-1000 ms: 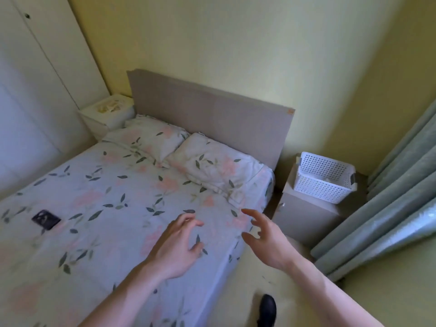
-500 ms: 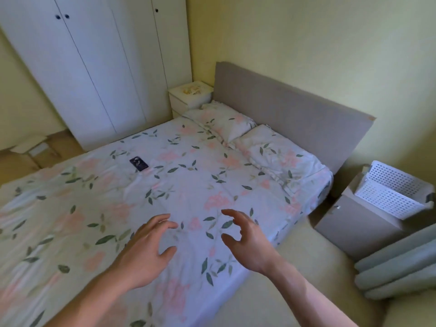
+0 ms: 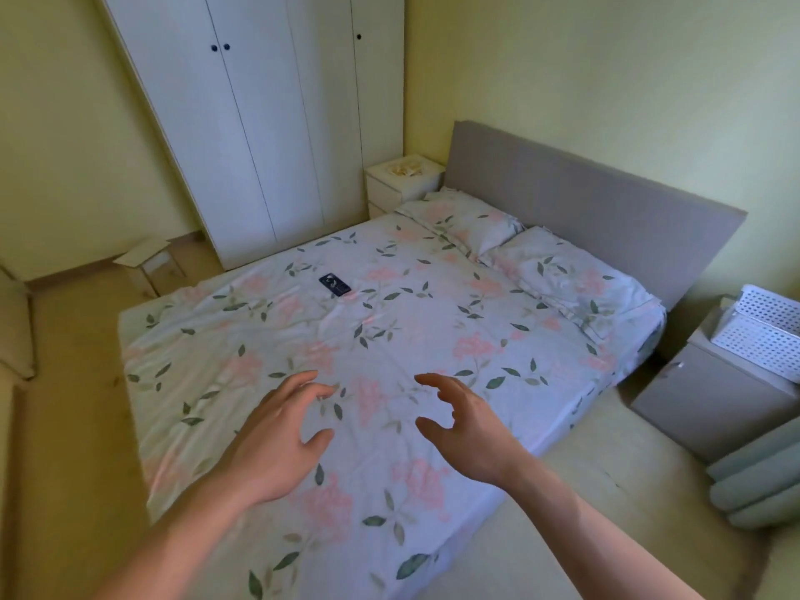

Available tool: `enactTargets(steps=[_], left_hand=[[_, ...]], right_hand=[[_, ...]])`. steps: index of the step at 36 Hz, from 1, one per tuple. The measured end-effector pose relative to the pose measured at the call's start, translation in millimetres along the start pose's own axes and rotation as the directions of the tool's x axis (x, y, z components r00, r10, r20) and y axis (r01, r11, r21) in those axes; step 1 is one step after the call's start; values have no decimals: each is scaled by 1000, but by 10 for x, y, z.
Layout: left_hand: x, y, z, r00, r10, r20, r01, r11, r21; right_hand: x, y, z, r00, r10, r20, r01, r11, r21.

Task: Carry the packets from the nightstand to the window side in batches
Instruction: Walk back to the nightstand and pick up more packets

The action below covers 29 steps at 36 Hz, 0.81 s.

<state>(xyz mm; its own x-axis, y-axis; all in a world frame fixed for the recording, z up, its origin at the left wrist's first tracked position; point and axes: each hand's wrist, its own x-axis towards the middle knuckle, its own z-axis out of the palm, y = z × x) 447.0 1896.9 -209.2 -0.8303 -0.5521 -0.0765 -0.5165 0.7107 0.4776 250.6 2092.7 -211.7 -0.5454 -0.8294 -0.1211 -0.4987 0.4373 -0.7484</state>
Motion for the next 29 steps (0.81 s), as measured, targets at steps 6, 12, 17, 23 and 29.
enactTargets(steps=[6,12,17,23,29], left_hand=[[-499,-1000,-572,999,40,20,-40,999,12],[-824,-1756,-1062,997,34,63,-36,999,34],[-800,-2185,-1369,998,59,23,-59,998,14],[-640,-2681,-1588,998,55,-11,-55,998,6],[-353,-3310,-2009,999,17,-34,-16,999,40]], right_hand=[[-21,-871,1047,997,11,-74,-8,999,34],[-153,-1550,1692,996,46,-78,-42,998,49],[0,-1890,1884,995,32,-99,-31,999,13],[537,-2248,2217,996,4,-90,-3,1000,15],[1170,-2736,2691,998,-35,-53,37,999,31]])
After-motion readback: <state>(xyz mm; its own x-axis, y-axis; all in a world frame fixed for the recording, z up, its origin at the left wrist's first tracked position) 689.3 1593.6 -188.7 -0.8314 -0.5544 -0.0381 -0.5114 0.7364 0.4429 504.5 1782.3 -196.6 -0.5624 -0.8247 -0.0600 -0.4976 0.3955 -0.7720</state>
